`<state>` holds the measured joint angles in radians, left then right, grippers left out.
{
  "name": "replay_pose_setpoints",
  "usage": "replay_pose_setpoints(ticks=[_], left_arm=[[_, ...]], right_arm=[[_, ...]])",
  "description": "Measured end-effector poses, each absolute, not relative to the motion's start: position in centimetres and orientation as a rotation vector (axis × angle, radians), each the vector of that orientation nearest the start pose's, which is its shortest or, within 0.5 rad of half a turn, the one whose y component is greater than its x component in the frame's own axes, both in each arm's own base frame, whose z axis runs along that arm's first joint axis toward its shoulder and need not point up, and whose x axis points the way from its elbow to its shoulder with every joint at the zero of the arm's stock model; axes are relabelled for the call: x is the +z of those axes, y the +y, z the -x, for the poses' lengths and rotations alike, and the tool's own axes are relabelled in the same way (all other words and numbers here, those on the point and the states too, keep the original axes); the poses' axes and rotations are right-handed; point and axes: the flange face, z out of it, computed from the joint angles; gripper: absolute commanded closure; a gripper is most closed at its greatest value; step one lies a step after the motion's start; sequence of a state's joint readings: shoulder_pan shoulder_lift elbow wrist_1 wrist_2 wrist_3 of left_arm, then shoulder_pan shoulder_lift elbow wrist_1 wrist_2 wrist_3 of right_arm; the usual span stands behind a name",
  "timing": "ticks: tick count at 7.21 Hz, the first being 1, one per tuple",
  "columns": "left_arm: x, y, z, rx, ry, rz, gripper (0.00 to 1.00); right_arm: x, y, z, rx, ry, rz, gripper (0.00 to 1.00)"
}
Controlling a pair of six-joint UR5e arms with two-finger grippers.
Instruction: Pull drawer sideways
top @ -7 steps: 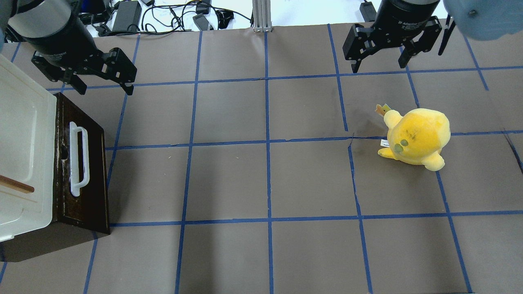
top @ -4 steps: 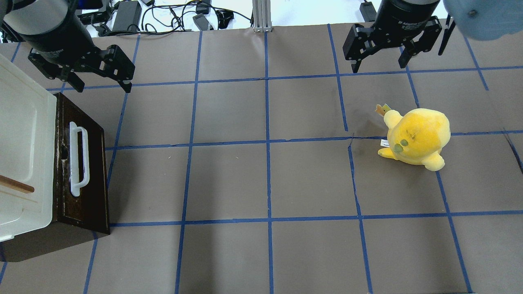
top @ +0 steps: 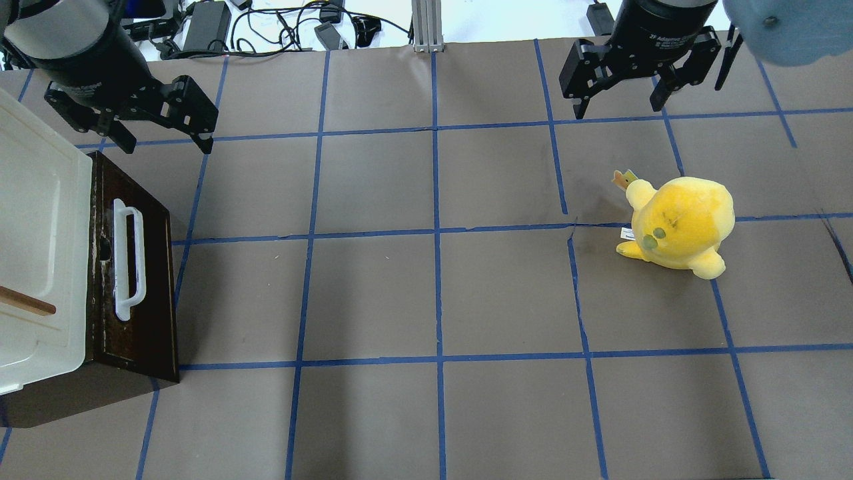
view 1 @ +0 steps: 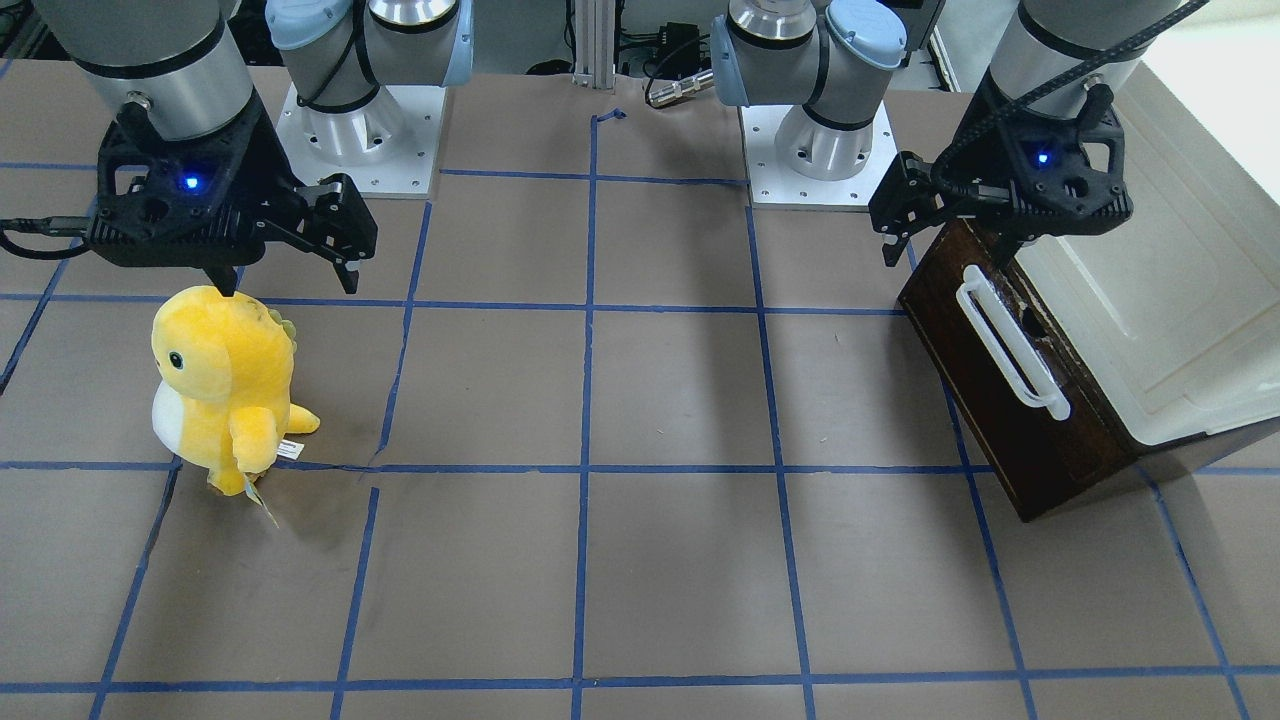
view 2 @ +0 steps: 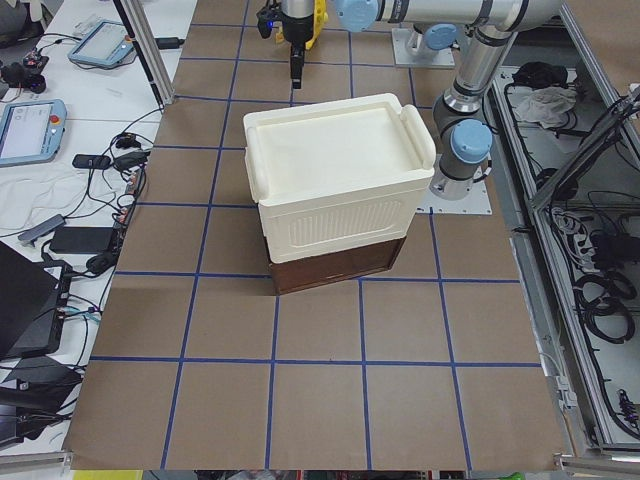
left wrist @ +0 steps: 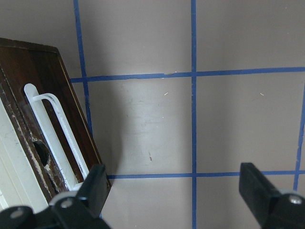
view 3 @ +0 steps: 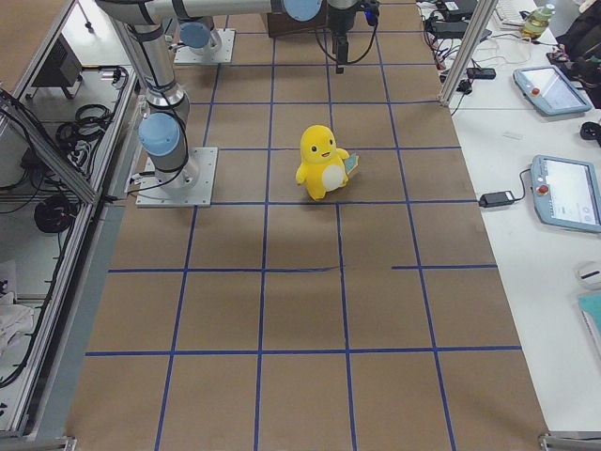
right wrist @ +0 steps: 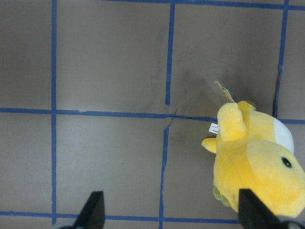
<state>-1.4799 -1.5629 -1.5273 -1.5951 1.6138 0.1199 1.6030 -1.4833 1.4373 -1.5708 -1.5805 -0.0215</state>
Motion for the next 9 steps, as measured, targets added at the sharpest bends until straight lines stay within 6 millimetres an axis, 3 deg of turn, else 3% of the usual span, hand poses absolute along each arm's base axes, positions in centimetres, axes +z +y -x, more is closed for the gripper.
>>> replay_pose_setpoints(ticks=[3,9], left_arm=[[49.3,-51.4,8.1,-0.037,3.062,-0.022,0.0],[42.1,-53.1,9.1,0.061,2.885,0.224,0.0]], right_arm=[[50.9,-52.9,-14.9,-0.073,3.149,0.084,0.0],[50.9,-52.9,-14.9,-0.072,3.15,0.085,0.0]])
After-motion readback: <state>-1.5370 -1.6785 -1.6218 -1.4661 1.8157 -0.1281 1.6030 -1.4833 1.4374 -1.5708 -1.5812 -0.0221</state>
